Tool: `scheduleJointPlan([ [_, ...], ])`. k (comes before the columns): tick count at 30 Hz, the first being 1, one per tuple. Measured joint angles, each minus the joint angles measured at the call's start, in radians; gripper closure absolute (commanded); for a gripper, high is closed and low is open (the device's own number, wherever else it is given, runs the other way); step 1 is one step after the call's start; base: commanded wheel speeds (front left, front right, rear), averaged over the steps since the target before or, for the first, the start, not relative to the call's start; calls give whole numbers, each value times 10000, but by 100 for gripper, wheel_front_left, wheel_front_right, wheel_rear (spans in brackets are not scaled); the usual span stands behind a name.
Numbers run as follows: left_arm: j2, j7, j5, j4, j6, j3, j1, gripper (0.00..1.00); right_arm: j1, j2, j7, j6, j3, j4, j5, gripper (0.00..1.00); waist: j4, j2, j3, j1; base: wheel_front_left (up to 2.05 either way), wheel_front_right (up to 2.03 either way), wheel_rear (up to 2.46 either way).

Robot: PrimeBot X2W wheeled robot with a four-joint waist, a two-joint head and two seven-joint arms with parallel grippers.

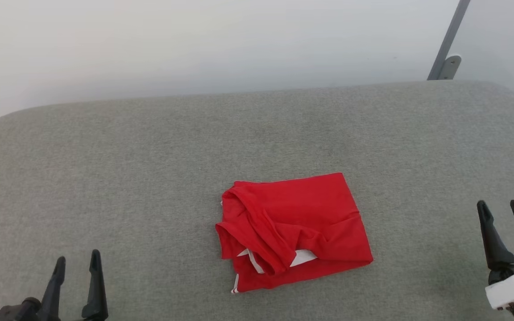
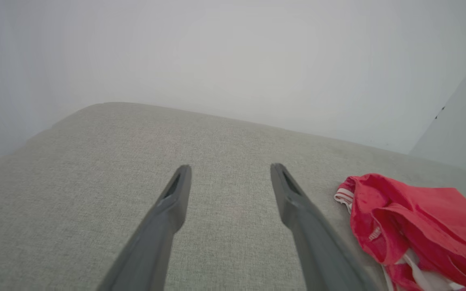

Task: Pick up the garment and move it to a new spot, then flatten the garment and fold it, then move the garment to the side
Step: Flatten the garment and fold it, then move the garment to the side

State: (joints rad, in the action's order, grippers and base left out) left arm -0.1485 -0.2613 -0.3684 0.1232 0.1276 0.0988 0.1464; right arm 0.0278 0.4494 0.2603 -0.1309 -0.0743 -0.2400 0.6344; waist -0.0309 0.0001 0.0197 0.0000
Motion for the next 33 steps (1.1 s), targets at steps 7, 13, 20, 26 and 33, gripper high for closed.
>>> scheduleJointPlan([
  [7, 63, 0, -100, 184, 0, -109, -120, 0, -435, -593, 4, 0, 293, 372, -105, 0, 221, 0, 28, 0, 0, 0, 0],
  [13, 88, 0, -157, 232, 0, -146, -199, 0, -578, -775, 4, 0, 309, 424, -196, 0, 312, 0, 69, 0, 0, 0, 0],
  [20, 86, 0, -198, 230, 0, -159, -234, 0, -581, -790, 6, 0, 190, 464, -280, 0, 392, 0, 81, 0, 0, 0, 0],
  [26, 148, 0, -290, 127, 0, -226, -367, 0, -337, -485, 4, 0, -514, 71, 96, 0, 545, 0, 156, 0, 0, 0, 0],
  [33, 238, 0, -320, 23, 0, -324, -515, 0, 970, 577, -1726, 0, -2080, -73, 1126, 0, 852, 0, 491, 0, 0, 0, 0],
])
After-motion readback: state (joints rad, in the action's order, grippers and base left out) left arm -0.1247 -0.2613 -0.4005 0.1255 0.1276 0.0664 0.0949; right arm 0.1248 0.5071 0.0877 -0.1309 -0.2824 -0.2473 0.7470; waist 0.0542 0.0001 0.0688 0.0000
